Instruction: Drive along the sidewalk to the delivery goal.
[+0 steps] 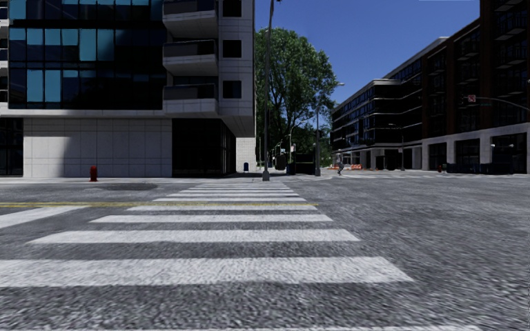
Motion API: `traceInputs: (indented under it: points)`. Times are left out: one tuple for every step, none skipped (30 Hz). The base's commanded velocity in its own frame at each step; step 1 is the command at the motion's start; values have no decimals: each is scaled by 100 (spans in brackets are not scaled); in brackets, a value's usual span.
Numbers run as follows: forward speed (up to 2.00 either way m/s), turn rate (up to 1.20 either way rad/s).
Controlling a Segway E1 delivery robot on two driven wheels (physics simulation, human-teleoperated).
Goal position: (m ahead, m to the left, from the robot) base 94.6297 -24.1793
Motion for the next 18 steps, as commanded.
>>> traceInputs:
  points:
    - [200,0]
    - [200,12]
    - [200,31]
    - [200,54]
    - [200,61]
    - [200,62]
    - [200,62]
    - [200,43]
    - [200,22]
    - [200,5]
    - [200,0]
    - [200,0]
    - [200,0]
    - [200,0]
    - [200,0]
    - [200,0]
    - [200,0]
    - [200,0]
